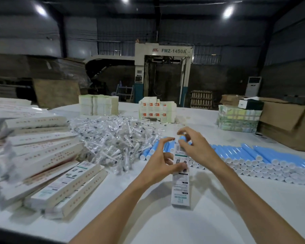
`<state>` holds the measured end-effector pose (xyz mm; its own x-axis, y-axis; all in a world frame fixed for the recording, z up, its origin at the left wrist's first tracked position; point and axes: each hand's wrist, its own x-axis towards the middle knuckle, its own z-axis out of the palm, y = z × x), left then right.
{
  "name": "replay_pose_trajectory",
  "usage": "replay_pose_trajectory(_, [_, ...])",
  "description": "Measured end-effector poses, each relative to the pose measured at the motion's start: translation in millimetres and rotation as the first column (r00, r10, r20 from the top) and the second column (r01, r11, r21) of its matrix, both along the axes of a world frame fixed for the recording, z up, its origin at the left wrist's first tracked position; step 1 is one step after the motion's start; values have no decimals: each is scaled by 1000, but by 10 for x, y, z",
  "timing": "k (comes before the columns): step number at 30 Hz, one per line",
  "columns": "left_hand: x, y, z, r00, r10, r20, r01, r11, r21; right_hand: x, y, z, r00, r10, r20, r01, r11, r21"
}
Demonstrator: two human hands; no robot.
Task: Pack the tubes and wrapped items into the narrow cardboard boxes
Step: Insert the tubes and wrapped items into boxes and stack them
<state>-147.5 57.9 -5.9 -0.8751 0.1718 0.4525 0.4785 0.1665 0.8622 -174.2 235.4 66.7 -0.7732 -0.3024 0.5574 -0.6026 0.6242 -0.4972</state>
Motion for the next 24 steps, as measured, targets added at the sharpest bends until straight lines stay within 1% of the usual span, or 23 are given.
replay_pose_trajectory(1, [5, -14, 7, 1000, 2, -5, -2, 1000, -4, -8, 2, -47, 999, 35, 18, -34, 999, -27])
replay_pose_trajectory(3, [21, -63, 37, 999, 27, -23, -27, 1000, -3, -8, -1, -126, 996, 90, 5, -89, 992, -88])
replay_pose_trajectory(6, [34, -186, 117, 993, 107, -46, -104, 993, 60, -17, -47, -188, 984, 174, -24, -176, 968, -178])
replay_pose_trajectory(8, [45, -266, 157, 987, 151, -59, -145, 985, 91, -28, -125, -219, 974, 219, -62, -227, 954, -194])
replay_pose_trajectory(9, [50, -304, 173, 980, 186, -70, -179, 980, 92, -44, -181, -238, 973, 214, -90, -229, 948, -223])
replay_pose_trajectory(11, [55, -380, 204, 955, 284, -90, -274, 956, 103, -82, -335, -255, 983, 114, -143, -160, 913, -374])
replay_pose_trajectory(12, [52, -423, 231, 935, 343, -91, -330, 935, 132, -112, -431, -262, 990, 43, -136, -99, 893, -439])
replay_pose_trajectory(13, [49, -478, 259, 908, 410, -87, -392, 903, 174, -141, -537, -271, 994, -8, -105, -40, 896, -443])
replay_pose_trajectory(14, [44, -546, 288, 868, 488, -89, -462, 861, 214, -161, -654, -295, 997, -14, -72, -14, 928, -373])
replay_pose_trajectory(15, [43, -618, 316, 815, 571, -101, -535, 807, 250, -174, -774, -355, 998, 20, -58, -33, 970, -239])
replay_pose_trajectory(16, [47, -696, 342, 750, 652, -114, -605, 745, 283, -178, -897, -448, 995, 74, -64, -78, 994, -74])
replay_pose_trajectory(17, [53, -776, 361, 678, 725, -121, -668, 677, 308, -177, -1014, -560, 988, 125, -89, -116, 988, 100])
replay_pose_trajectory(18, [62, -852, 372, 605, 787, -119, -727, 607, 320, -172, -1120, -672, 977, 167, -134, -129, 958, 255])
replay_pose_trajectory(19, [66, -913, 376, 538, 836, -112, -776, 542, 322, -173, -1211, -766, 960, 208, -190, -126, 920, 371])
replay_pose_trajectory(20, [74, -959, 373, 484, 869, -103, -811, 490, 319, -179, -1292, -837, 941, 243, -234, -119, 889, 443])
replay_pose_trajectory(21, [80, -994, 365, 442, 892, -96, -836, 448, 317, -192, -1358, -883, 928, 266, -261, -114, 870, 480])
replay_pose_trajectory(24, [98, -1064, 349, 352, 931, -94, -867, 362, 343, -254, -1494, -920, 909, 305, -283, -123, 846, 519])
